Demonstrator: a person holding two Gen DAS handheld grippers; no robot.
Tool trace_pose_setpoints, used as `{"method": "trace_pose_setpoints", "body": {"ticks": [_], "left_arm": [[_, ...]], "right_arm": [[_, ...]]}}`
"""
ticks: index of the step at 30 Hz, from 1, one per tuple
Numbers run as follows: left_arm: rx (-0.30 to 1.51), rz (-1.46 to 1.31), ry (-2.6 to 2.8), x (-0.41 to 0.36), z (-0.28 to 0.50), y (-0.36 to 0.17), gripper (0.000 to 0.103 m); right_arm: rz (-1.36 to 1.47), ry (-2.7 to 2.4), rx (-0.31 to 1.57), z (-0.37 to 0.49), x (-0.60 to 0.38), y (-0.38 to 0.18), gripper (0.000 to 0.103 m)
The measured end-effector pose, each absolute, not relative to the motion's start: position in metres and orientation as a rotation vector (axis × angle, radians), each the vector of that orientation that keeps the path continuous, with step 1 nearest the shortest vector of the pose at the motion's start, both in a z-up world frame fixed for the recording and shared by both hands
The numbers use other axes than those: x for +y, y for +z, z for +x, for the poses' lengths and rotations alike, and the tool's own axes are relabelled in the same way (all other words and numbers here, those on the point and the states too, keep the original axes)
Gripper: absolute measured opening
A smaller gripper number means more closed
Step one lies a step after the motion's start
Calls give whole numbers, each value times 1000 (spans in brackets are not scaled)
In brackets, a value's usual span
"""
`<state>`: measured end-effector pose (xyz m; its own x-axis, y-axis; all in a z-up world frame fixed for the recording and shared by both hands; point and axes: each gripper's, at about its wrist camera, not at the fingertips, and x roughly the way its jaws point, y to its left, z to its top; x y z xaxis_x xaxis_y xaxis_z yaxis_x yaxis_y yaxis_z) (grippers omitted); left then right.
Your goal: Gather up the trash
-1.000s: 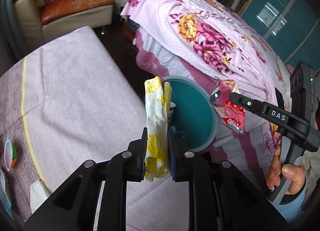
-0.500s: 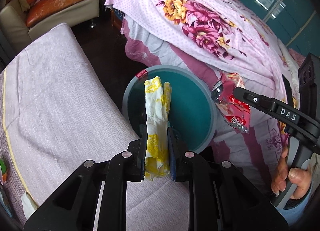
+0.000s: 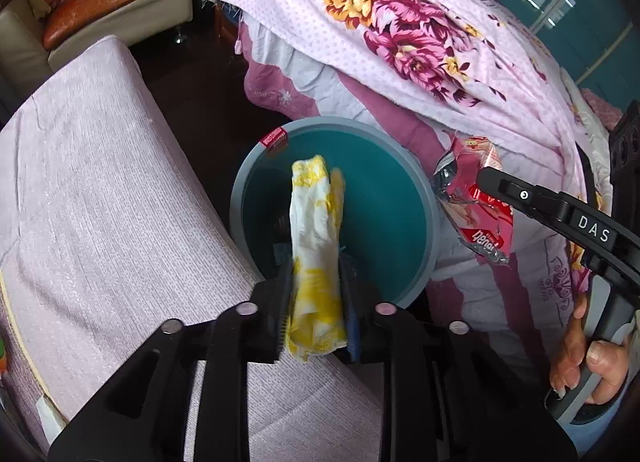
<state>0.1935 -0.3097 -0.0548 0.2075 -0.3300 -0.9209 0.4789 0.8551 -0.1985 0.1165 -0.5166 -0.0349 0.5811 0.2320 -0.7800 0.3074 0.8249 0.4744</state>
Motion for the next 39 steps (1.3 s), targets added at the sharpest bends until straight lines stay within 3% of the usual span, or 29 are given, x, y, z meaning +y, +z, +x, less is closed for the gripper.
{"method": "trace_pose_setpoints", "body": {"ticks": [2,3,11,12,14,18,22,24,27,33,39], "left_arm": [[1228,142,-552,-308,193,-54,61],[1217,142,-544,-306,193,-53,65],[1233,90,-518,-289,194,-53,69],[1238,86,-517,-287,194,-53,71],[1235,79,-508,-282,192,-54,85],[1236,72,-504,-276,190,-53,88],[1251,70,-506,-271,188,-55,90],[1259,69,-509,-269,187,-56,90],[1268,70,-515,-266,184,-58,90],[1272,64,-517,-257,176,-60,90],[1274,38,-515,-242,171,-59,91]], "right_arm": [[624,-48,970,118,-516,-35,14],[623,-49,971,118,-516,-35,14],[614,-46,984,124,-510,-37,14],[613,-46,987,125,-509,-38,14],[609,-46,992,126,-507,-38,14],[600,-46,1004,130,-503,-40,18],[603,-52,1011,132,-499,-41,36],[605,-58,1015,132,-497,-41,51],[601,-61,1022,132,-494,-41,61],[611,-60,1044,133,-483,-39,72],[614,-56,1065,131,-471,-34,73]]}}
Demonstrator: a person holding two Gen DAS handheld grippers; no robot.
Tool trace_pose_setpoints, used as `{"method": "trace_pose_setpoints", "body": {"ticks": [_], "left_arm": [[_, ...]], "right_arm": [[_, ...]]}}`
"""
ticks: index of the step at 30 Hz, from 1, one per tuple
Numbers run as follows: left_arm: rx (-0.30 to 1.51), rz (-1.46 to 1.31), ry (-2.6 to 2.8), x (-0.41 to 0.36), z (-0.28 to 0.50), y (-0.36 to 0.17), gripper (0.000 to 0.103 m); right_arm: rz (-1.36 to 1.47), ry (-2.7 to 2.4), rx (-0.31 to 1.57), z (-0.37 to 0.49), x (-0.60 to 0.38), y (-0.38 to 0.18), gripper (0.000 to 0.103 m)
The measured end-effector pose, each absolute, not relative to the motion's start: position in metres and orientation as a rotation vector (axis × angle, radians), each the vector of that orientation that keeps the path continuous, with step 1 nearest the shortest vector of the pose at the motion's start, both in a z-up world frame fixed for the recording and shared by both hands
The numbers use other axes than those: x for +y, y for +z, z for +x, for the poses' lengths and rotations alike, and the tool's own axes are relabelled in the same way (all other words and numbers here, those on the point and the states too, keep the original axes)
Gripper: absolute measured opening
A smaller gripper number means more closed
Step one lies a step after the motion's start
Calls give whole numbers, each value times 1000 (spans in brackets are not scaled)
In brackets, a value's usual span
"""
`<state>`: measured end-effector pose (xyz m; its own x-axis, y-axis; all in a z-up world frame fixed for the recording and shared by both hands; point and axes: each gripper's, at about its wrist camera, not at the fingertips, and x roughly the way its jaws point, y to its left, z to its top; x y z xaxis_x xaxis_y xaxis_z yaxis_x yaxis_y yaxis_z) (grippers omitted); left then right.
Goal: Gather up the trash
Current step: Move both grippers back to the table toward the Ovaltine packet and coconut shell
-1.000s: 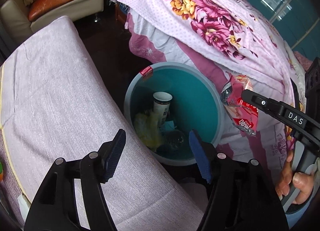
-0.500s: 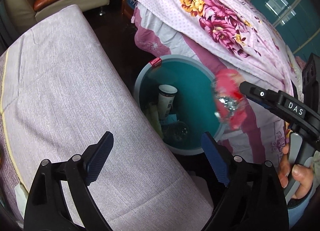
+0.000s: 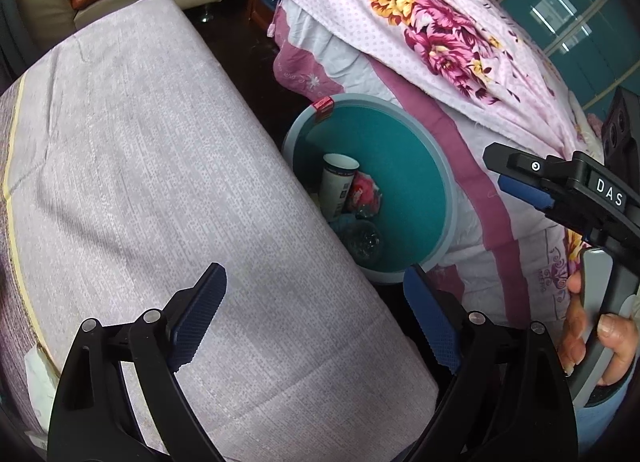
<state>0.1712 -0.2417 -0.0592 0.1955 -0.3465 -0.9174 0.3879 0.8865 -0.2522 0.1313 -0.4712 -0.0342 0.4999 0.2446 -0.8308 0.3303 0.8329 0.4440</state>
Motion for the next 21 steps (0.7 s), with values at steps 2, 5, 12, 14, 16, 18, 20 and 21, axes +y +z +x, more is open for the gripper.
{"method": "trace_pose_setpoints", "body": {"ticks": [2,5,12,14,16,18,20,21], "left_arm": [[1269,28,-515,-235,169,-57,91],[1259,15,-514,-225,165,-53,91],[1236,-13,-505,-200,153,-43,91],[1233,-18,-499,-190,148,-41,91],[1227,-25,-491,-181,144,-39,91],[1220,-33,-481,-169,140,-38,91],[1213,-49,-467,-157,136,-35,91],[1209,-58,-459,-150,134,-34,91]], "right_arm": [[603,-54,1066,130,-468,-32,73],[586,-45,1070,128,-457,-27,73],[541,-15,1078,124,-428,-15,74],[523,3,1082,123,-418,-11,74],[510,15,1085,122,-409,-7,74],[491,33,1093,120,-397,-5,74],[480,46,1099,119,-387,-3,74],[473,53,1102,118,-382,-2,74]]}}
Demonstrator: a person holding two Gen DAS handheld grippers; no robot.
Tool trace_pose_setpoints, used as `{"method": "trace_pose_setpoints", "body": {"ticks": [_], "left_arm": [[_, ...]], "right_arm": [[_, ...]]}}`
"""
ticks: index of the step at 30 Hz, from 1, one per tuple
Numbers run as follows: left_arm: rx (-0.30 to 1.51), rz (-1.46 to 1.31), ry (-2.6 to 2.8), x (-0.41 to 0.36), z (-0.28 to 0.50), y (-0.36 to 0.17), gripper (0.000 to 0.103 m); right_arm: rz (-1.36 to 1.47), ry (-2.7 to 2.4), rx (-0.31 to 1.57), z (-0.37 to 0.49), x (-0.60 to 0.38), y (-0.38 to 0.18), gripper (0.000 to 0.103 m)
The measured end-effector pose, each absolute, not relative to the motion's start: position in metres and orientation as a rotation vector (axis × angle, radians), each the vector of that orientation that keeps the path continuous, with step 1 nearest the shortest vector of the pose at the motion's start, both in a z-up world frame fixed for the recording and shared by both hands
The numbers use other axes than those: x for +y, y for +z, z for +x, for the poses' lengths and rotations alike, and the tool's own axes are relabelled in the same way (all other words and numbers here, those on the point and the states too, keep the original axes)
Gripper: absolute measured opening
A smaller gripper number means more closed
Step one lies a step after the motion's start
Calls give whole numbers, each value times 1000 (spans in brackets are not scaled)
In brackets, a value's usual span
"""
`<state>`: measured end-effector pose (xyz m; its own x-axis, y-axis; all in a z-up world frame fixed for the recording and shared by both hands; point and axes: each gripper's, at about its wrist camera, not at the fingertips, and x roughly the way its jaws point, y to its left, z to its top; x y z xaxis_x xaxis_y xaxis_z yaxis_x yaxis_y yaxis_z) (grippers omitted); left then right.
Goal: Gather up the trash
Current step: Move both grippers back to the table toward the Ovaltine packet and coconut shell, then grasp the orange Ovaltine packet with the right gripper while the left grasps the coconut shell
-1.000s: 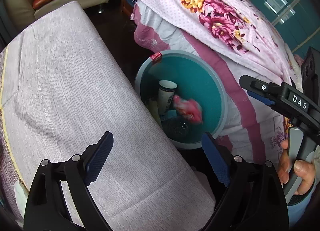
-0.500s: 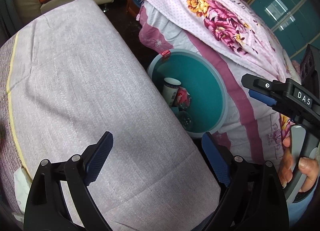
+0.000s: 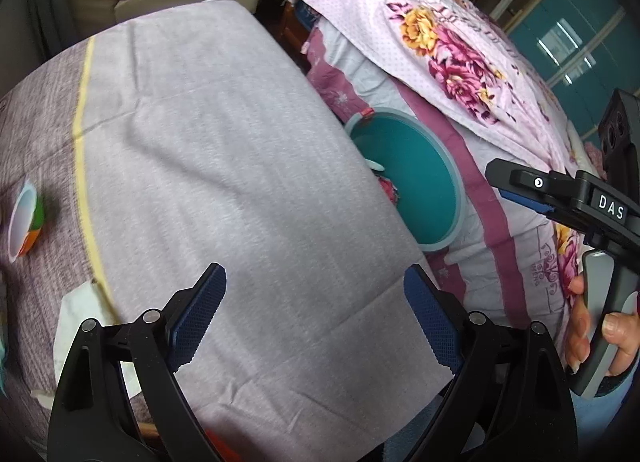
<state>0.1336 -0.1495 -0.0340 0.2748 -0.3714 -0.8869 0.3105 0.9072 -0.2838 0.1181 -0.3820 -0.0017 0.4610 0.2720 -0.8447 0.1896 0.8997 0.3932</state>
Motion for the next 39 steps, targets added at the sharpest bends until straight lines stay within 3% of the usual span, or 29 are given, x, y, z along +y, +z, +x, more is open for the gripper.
{"method": "trace_pose_setpoints", "body": {"ticks": [12,29,34,39], "left_arm": [[1166,-94,-400,-81,104,-19,91],[1148,-114,-239,22,39,-12,91],[1160,-138,-197,45,17,-21,91],[1177,-155,-173,58,8,-29,91]], "right_arm": [[383,159,1140,106,-316,9,75],[206,571,1393,69,-160,-36,74],[202,602,1444,62,-142,-50,60],[221,617,1480,63,-131,-62,54]]}}
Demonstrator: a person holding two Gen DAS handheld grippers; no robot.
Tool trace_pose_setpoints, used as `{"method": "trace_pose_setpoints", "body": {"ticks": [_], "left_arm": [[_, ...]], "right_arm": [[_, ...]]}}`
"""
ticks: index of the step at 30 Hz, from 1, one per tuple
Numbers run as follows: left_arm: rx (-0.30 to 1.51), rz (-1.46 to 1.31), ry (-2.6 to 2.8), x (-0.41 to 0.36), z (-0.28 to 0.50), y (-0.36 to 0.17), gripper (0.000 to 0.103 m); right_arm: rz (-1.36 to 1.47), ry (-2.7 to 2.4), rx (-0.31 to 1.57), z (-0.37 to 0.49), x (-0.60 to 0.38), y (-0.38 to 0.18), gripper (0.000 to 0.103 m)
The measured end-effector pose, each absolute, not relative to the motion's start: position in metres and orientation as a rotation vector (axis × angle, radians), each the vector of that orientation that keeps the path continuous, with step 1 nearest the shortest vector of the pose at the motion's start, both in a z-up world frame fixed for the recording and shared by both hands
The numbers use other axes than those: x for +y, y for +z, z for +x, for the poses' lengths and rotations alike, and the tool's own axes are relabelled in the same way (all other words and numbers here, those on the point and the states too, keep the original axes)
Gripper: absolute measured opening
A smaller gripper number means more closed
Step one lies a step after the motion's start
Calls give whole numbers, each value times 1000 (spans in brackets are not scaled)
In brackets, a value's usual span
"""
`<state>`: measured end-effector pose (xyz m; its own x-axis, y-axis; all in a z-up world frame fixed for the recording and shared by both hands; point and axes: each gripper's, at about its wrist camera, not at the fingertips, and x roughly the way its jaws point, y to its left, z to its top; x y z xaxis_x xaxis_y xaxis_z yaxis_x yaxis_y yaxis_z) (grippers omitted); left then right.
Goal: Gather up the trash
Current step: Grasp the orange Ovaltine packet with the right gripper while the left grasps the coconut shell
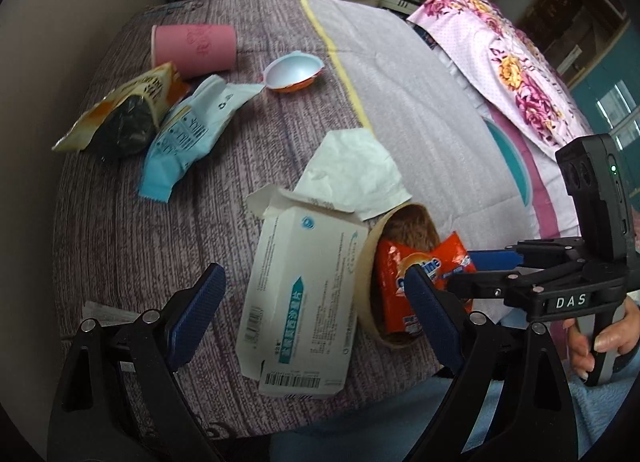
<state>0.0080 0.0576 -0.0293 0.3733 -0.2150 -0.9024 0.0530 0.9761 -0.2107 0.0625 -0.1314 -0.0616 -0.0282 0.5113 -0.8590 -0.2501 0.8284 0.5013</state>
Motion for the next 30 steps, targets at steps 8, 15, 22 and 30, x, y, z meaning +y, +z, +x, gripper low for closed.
{"method": "trace_pose_setpoints", "body": {"ticks": [8,15,22,30], "left_arm": [[1195,-119,-195,48,8,-35,91],[1180,-45,-228,24,7,-34,87],[1243,0,-265,2,14,-49,57],[1243,25,-245,-11,32,-60,23]], "right_arm": [[242,608,1391,61,-144,-48,22],[290,539,1315,65,-174,-32,21],[335,499,1282,69,-196,-25,21],[383,463,1253,69,-217,-24,21]]}}
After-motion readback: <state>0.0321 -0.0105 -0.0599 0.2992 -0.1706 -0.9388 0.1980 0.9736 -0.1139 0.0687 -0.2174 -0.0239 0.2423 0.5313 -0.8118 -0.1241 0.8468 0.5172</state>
